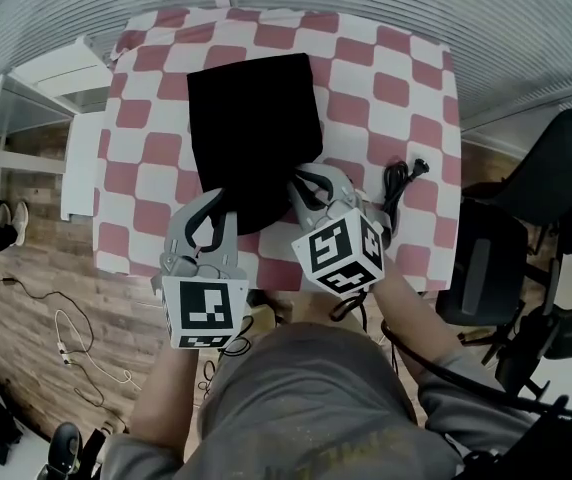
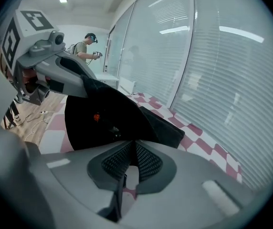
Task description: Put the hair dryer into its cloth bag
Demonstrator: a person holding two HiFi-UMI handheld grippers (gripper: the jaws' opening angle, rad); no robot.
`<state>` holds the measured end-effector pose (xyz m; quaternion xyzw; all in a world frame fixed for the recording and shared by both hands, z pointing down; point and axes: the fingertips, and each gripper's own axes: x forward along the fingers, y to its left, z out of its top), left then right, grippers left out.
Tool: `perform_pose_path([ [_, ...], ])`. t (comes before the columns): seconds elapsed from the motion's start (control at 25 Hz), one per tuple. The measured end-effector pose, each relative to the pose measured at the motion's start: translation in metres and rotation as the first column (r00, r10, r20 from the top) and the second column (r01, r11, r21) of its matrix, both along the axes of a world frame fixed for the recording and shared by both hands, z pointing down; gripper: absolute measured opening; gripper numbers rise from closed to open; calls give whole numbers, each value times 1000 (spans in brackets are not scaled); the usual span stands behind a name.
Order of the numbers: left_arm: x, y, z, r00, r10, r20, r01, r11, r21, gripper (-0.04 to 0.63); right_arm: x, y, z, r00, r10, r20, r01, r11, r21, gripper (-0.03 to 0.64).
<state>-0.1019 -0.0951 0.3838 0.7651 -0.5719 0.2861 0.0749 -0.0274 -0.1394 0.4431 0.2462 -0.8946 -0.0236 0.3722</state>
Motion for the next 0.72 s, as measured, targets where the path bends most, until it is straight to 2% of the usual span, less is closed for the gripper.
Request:
perform_pose_path([
  [0.2,2,6,4,1000,14,10,-14,1000,-9,5,13,2,-16,1000,13,-23,-12,999,35,39],
  [0.48,15,20,10,996,78,47,-78,997,-17,6,38,18,-32,994,21,-106,-9,994,111,40],
  [0.72,33,27,12,988,142,65,-141,990,-20,8,66,33,-28,989,83,-119,-72,993,92,47],
])
